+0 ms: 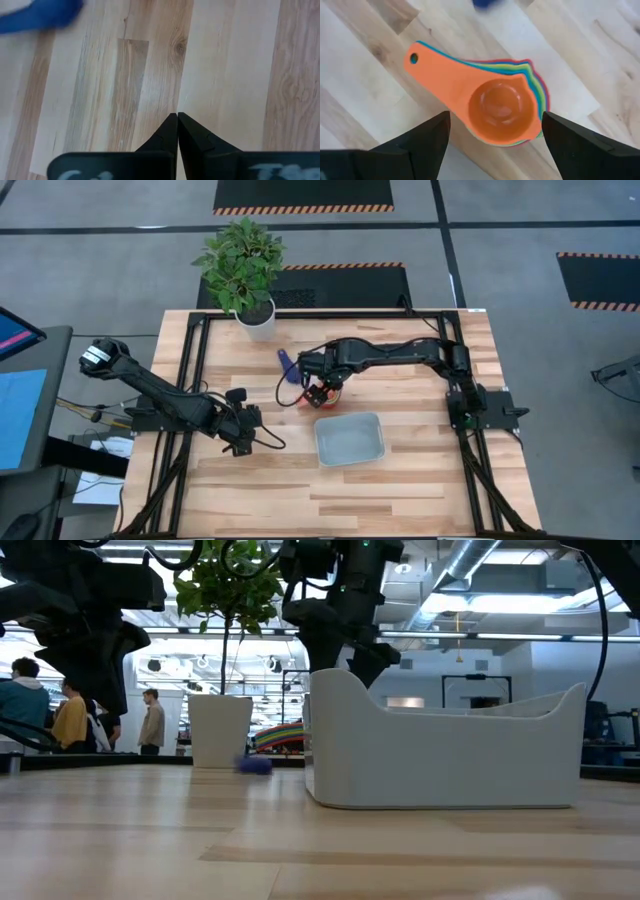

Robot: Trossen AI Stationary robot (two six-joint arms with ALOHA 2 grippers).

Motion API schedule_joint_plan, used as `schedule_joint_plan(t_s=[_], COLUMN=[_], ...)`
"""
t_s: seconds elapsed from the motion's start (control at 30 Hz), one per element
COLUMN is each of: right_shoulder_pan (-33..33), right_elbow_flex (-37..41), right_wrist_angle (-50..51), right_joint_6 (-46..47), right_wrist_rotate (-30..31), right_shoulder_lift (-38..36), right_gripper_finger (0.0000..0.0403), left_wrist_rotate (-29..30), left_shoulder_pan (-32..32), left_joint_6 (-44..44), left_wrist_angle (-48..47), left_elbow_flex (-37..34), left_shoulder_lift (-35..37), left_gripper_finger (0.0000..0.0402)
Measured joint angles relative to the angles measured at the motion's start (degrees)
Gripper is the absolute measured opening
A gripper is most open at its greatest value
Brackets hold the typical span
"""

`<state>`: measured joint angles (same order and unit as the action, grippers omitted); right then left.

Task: Nest measuring cups in basket
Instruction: Stack the dark blue measuring cup on top of the orange measuring cup

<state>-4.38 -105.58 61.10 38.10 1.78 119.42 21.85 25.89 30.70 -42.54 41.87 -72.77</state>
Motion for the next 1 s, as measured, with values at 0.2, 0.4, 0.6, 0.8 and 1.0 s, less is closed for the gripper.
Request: schedule_joint_plan(t_s=[0.2, 0.4, 0.6, 0.8, 1.0], right_shoulder_pan=[-0.42, -2.4, -3.54, -3.21, -3.15], right_elbow_flex=[0.0, -0.04, -0.09, 0.63, 1.94], right_wrist_angle=[0.36, 8.63, 29.24, 29.05, 29.07], right_joint_6=[-1.64, -4.15, -7.25, -12.02, -17.83], right_wrist_rotate=[-0.09, -0.1, 3.63, 9.47, 9.29], right_shoulder_lift=[-0.02, -0.03, -0.37, -0.98, -1.01], right_gripper_finger=[0.0327, 0.032, 0.031, 0.0308, 0.0308], left_wrist_rotate=[0.23, 1.95, 2.82, 7.94, 6.07], left_shoulder_pan=[0.0, 0.0, -0.09, -4.41, -16.8], left_joint_6=[0.0, 0.68, 0.37, 3.32, -9.25], left_wrist_angle=[0.0, -0.1, -0.87, -5.68, -3.31], left_elbow_flex=[0.0, 0.0, 0.0, 0.0, 0.0], left_shoulder_lift=[0.0, 0.0, 0.02, 0.04, 0.04], left_gripper_finger=[0.0, 0.0, 0.0, 0.0, 0.0])
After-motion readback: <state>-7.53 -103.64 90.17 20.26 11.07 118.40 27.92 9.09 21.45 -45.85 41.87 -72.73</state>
